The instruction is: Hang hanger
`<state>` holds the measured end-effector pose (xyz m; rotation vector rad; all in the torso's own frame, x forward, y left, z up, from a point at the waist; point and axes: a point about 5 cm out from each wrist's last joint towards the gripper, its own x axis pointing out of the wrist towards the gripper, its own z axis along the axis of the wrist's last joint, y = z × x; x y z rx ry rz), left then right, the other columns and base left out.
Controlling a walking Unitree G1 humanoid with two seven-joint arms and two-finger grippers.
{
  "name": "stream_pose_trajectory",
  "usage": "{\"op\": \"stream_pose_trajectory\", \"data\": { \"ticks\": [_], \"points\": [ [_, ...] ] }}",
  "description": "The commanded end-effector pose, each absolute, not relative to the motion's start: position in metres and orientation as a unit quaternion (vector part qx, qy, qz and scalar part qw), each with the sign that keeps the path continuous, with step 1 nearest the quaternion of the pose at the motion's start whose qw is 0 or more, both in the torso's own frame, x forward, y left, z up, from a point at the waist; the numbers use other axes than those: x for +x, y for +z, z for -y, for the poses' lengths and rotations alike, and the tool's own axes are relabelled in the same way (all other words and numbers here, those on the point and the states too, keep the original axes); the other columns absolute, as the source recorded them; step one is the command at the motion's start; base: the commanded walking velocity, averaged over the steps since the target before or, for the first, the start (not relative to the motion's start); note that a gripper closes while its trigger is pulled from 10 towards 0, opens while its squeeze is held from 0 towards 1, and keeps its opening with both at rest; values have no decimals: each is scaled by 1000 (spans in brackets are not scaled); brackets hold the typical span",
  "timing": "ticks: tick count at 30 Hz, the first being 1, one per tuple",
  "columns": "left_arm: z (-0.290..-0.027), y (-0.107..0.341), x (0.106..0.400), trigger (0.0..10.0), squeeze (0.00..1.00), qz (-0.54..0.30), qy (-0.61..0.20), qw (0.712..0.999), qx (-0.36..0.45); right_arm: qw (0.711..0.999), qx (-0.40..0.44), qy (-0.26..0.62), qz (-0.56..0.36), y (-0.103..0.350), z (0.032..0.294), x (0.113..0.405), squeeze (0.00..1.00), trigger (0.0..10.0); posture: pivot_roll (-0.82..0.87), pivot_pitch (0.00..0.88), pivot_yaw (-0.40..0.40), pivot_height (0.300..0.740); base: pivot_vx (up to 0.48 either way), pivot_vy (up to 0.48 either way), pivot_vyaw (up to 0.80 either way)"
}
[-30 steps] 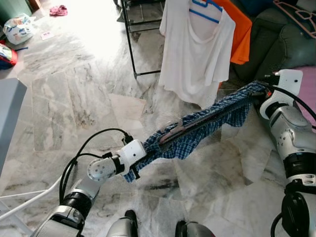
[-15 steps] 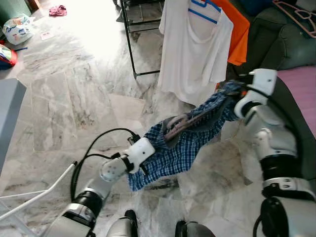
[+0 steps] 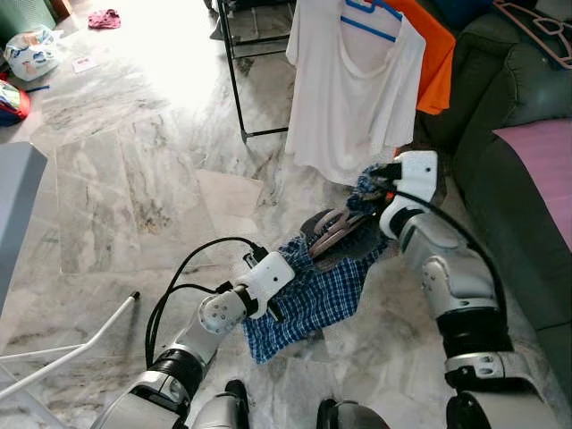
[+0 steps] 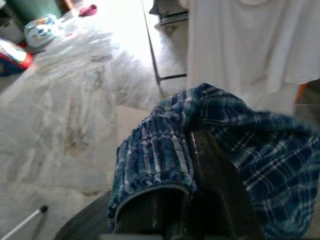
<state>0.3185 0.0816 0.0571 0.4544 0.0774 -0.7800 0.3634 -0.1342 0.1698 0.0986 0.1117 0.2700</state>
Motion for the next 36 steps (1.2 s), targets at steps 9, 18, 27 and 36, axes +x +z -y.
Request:
{"op": "stream_pose_trajectory", "data": {
  "ticks": [9, 18, 27, 36],
  "points": [
    [-70, 62, 315, 667, 0, -17, -411, 889, 199, 967, 9, 242, -74, 160, 101, 346, 0, 0, 5, 266, 16, 740, 0, 0, 0],
    [-65, 61, 309, 0, 0, -10, -437, 879, 190, 927, -150, 330, -94, 138, 101, 326, 1000, 10000, 4, 267, 6, 740, 0, 0, 0],
    [-67, 61, 309, 0, 0, -10, -452, 871, 193, 897, -270, 347, -40, 151, 129, 322, 1000, 10000, -1, 259, 8, 740, 0, 0, 0],
    [-71, 60, 311, 0, 0, -18, -448, 872, 195, 885, -302, 353, 12, 172, 144, 319, 1000, 10000, -5, 258, 7, 740, 0, 0, 0]
  ]
}}
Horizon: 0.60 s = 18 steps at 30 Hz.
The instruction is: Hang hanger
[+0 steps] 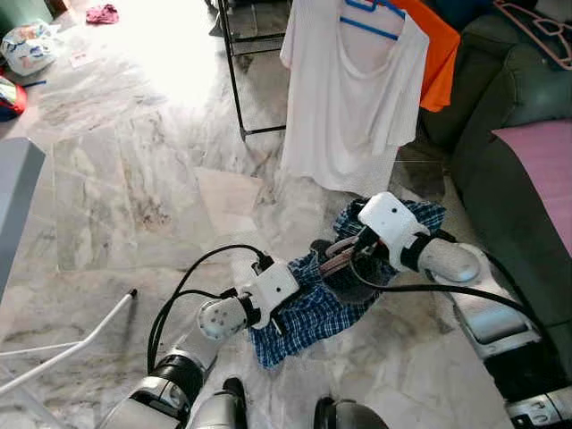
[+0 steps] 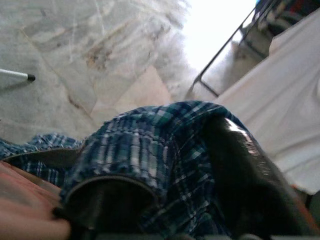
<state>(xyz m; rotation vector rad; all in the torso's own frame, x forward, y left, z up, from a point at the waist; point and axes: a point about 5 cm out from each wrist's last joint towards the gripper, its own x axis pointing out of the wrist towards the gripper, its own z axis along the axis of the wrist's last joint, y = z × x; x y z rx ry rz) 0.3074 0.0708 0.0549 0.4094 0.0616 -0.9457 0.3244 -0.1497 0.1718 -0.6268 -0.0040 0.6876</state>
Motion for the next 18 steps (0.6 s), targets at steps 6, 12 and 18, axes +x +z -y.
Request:
{"op": "stream_pose_trajectory", "data": {
  "ticks": [6, 12, 18],
  "points": [
    [-74, 58, 313, 0, 0, -31, -439, 877, 193, 865, -269, 423, 4, 171, 141, 304, 1000, 10000, -6, 261, 8, 740, 0, 0, 0],
    [-79, 57, 314, 0, 0, -42, -435, 876, 202, 815, -279, 496, -108, 158, 169, 282, 1000, 10000, -3, 259, 10, 740, 0, 0, 0],
    [-81, 57, 314, 0, 0, -39, -438, 874, 208, 807, -295, 491, -142, 156, 187, 279, 1000, 10000, -1, 256, 10, 740, 0, 0, 0]
  ]
}}
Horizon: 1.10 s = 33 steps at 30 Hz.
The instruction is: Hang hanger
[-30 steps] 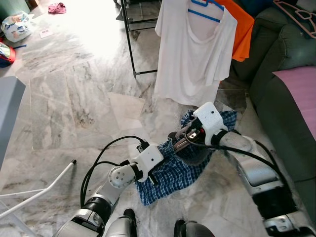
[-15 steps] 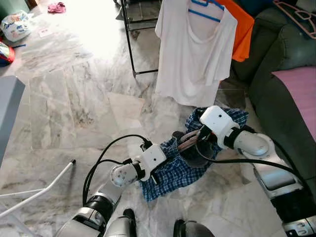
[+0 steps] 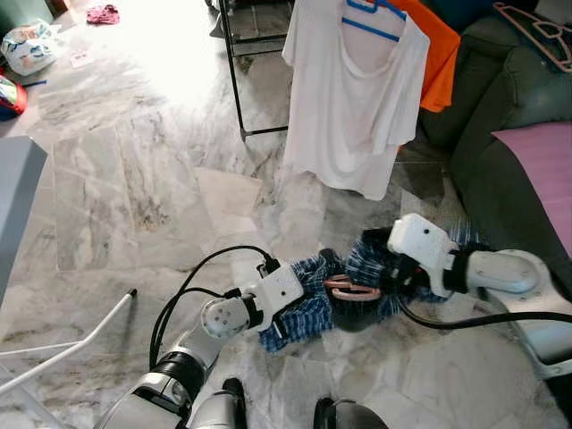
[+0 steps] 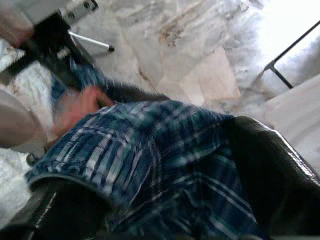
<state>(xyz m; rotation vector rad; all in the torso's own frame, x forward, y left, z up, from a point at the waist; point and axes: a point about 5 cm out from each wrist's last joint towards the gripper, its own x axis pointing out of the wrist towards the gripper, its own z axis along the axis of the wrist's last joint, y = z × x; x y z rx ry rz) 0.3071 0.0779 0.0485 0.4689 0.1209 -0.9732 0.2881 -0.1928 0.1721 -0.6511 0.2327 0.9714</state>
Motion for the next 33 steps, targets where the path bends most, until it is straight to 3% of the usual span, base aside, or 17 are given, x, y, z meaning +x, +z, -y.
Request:
{"op": "stream_pose_trajectory", "data": {
  "ticks": [1, 6, 15, 20, 28, 31, 32, 33],
  "points": [
    [-82, 57, 314, 0, 0, -39, -440, 872, 213, 806, -299, 489, -151, 155, 193, 278, 1000, 10000, -1, 255, 10, 740, 0, 0, 0],
    [-90, 55, 314, 0, 0, -46, -438, 867, 233, 808, -302, 477, -166, 155, 204, 277, 1000, 10000, 0, 255, 15, 740, 0, 0, 0],
    [-110, 65, 326, 0, 0, -46, -413, 872, 258, 839, -297, 437, -130, 166, 217, 279, 1000, 10000, -5, 260, 28, 740, 0, 0, 0],
    [-114, 67, 329, 0, 0, -46, -411, 870, 267, 871, -288, 397, -39, 179, 205, 291, 1000, 10000, -10, 262, 39, 740, 0, 0, 0],
    [-110, 66, 328, 0, 0, -46, -416, 868, 269, 889, -276, 363, 46, 191, 191, 298, 1000, 10000, -6, 259, 43, 740, 0, 0, 0],
    [-115, 66, 330, 0, 0, -52, -405, 871, 274, 900, -263, 339, 70, 201, 195, 303, 1000, 10000, -5, 256, 41, 740, 0, 0, 0],
    [-116, 66, 330, 0, 0, -54, -403, 871, 274, 884, -259, 388, 14, 189, 192, 296, 1000, 10000, -6, 254, 41, 740, 0, 0, 0],
    [-116, 66, 330, 0, 0, -54, -403, 871, 274, 884, -259, 388, 14, 189, 192, 296, 1000, 10000, -6, 254, 41, 740, 0, 0, 0]
  ]
}}
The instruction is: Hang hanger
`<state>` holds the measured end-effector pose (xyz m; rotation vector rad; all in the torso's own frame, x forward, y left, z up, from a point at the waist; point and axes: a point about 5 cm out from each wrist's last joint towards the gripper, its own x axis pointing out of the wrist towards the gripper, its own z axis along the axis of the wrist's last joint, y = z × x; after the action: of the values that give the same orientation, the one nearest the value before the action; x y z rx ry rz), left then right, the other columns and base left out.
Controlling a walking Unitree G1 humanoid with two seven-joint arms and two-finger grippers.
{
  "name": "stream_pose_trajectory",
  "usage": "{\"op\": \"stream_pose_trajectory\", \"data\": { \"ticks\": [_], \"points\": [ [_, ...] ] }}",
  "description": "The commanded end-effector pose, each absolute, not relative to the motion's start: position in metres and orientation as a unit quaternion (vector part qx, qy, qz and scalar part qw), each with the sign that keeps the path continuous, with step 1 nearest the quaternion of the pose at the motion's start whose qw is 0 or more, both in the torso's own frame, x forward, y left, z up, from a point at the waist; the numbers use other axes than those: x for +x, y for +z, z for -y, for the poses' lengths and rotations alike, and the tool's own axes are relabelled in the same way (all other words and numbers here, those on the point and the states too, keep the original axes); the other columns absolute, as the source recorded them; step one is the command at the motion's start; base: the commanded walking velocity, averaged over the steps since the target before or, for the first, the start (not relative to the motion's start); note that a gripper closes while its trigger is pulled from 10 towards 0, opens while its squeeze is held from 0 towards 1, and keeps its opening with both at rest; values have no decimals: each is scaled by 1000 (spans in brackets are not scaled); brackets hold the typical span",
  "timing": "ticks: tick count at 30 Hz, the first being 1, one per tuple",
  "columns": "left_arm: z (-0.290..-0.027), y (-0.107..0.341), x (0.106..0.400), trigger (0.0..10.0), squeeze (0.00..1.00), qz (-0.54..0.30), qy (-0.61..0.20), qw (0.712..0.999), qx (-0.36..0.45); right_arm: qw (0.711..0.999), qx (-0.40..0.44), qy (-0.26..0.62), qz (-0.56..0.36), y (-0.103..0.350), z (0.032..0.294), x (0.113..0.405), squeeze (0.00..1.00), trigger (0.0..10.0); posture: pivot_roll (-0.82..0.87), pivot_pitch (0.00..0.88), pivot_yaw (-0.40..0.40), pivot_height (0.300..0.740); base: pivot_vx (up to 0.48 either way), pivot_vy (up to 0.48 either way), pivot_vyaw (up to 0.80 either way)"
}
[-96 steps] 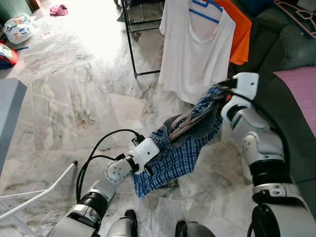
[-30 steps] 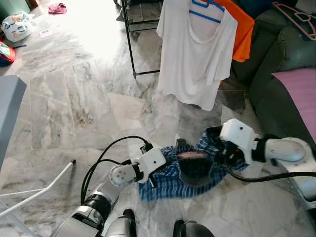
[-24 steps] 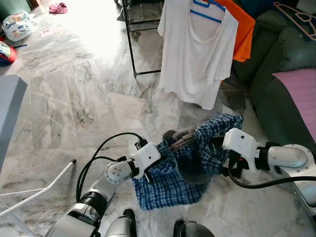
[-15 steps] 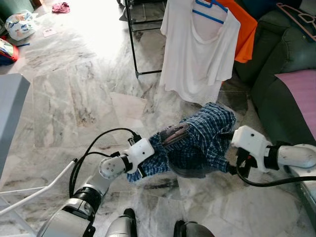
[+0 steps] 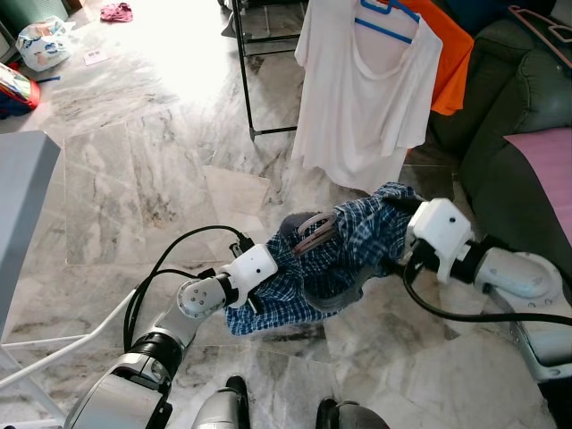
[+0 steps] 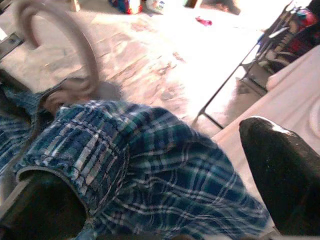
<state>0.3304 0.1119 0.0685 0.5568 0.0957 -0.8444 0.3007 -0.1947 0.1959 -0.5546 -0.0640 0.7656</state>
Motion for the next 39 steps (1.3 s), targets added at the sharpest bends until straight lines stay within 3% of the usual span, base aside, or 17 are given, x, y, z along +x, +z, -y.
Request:
{"op": "stream_pose_trajectory", "data": {
  "ticks": [1, 3, 5, 6, 9, 14, 16, 18, 20, 25, 32, 39],
  "points": [
    [-117, 66, 330, 0, 0, -54, -404, 871, 275, 858, -302, 413, -35, 174, 192, 290, 1000, 10000, -5, 253, 39, 740, 0, 0, 0],
    [-117, 66, 330, 0, 0, -54, -404, 871, 275, 824, -361, 428, -83, 158, 196, 285, 1000, 10000, -2, 253, 37, 740, 0, 0, 0],
    [-116, 67, 330, 0, 0, -53, -404, 871, 275, 820, -421, 378, -90, 154, 208, 294, 1000, 10000, 1, 255, 33, 740, 0, 0, 0],
    [-116, 67, 330, 0, 0, -52, -404, 871, 274, 842, -373, 379, -87, 159, 207, 296, 1000, 10000, 2, 256, 33, 740, 0, 0, 0],
    [-115, 67, 330, 0, 0, -51, -405, 871, 273, 809, -356, 450, -127, 157, 203, 280, 1000, 10000, 3, 256, 30, 740, 0, 0, 0],
    [-115, 66, 329, 0, 0, -52, -404, 871, 273, 771, -399, 458, -191, 151, 218, 273, 1000, 10000, 4, 256, 26, 740, 0, 0, 0],
    [-115, 66, 330, 0, 0, -52, -399, 874, 274, 799, -429, 398, -139, 160, 222, 291, 1000, 10000, 1, 256, 25, 740, 0, 0, 0],
    [-115, 66, 330, 0, 0, -52, -399, 874, 272, 807, -433, 383, -122, 164, 222, 295, 1000, 10000, 0, 256, 25, 740, 0, 0, 0],
    [-113, 66, 329, 0, 0, -50, -405, 872, 270, 839, -458, 288, -57, 183, 227, 316, 1000, 10000, -4, 256, 26, 740, 0, 0, 0],
    [-110, 64, 326, 0, 0, -50, -417, 867, 268, 854, -473, 215, 2, 208, 234, 327, 1000, 10000, -6, 255, 27, 740, 0, 0, 0],
    [-108, 63, 326, 0, 0, -49, -422, 865, 269, 822, -462, 324, -73, 187, 237, 310, 1000, 10000, -6, 255, 26, 740, 0, 0, 0],
    [-107, 64, 325, 0, 0, -45, -423, 866, 264, 843, -399, 353, -76, 195, 241, 305, 1000, 10000, -4, 256, 25, 740, 0, 0, 0]
  ]
}}
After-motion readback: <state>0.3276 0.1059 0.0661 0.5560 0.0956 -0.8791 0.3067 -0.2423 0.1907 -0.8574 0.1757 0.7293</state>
